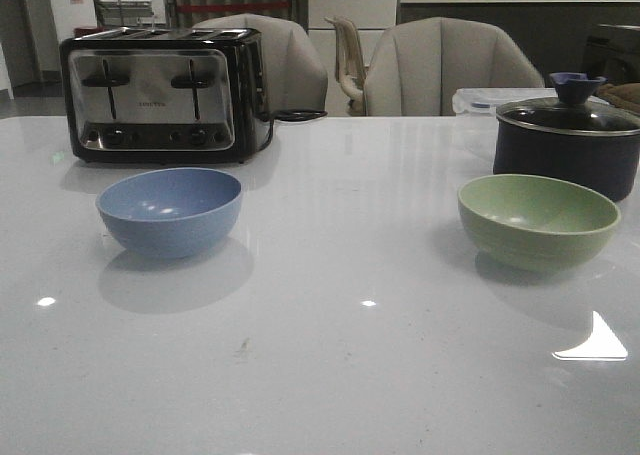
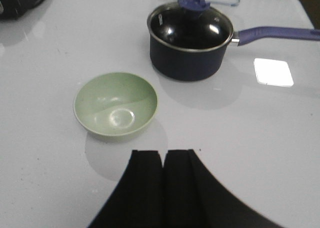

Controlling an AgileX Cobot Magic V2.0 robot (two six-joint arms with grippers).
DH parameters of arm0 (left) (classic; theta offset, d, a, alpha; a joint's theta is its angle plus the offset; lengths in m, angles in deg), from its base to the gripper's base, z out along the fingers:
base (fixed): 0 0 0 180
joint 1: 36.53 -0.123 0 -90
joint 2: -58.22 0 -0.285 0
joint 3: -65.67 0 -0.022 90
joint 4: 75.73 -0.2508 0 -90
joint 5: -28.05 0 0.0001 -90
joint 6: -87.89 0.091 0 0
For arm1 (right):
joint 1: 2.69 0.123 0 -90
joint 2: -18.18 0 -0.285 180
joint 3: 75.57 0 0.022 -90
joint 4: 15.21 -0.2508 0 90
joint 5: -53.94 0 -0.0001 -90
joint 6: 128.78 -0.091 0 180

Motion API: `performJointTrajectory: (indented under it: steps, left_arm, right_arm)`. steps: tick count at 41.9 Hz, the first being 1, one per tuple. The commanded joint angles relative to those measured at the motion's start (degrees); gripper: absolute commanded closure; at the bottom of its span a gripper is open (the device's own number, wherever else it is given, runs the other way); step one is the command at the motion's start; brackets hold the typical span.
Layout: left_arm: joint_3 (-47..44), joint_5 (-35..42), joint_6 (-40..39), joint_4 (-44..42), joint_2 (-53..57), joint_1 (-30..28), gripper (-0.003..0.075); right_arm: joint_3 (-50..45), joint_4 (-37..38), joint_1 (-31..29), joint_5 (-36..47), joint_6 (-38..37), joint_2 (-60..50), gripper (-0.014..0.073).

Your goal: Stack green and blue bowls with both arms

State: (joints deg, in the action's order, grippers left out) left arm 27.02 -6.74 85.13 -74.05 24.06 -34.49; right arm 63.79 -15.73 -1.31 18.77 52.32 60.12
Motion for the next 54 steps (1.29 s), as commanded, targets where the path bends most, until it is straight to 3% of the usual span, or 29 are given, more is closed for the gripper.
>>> performJointTrajectory:
  steps: [1,10,14,19,24,27,54]
  left_arm:
    - [1.05,3.3,-0.45,0.48,-3.39,0.01,0.0617]
    - [0.93,1.46,-0.45,-0.04,-7.63,0.01,0.0617]
    - [0.93,1.46,0.27,-0.34,-8.87,0.01,0.0602]
    - [0.83,1.9,1.42,-0.34,-9.73,0.01,0.0419]
    - [0.83,2.33,1.42,-0.55,-10.17,0.01,0.0202]
    - [0.83,2.62,1.42,-0.55,-10.41,0.01,0.0171]
    - [0.83,3.8,1.42,-0.55,-10.41,0.01,0.019]
  right_arm:
    - [2.04,0.52,-0.45,4.0,0.28,3.91,0.0559]
    - [2.04,0.52,-0.45,3.08,0.28,10.93,0.0552]
    - [2.04,0.52,-0.45,3.02,0.28,13.74,0.0452]
    - [2.04,0.52,-0.45,4.34,0.28,17.61,0.0181]
    - [3.21,-0.29,-0.45,5.27,0.22,22.13,0.0038]
    - [5.17,-1.46,-0.45,5.05,0.22,25.56,0.0037]
    - [29.91,-2.39,-0.45,6.19,0.22,61.28,0.0037]
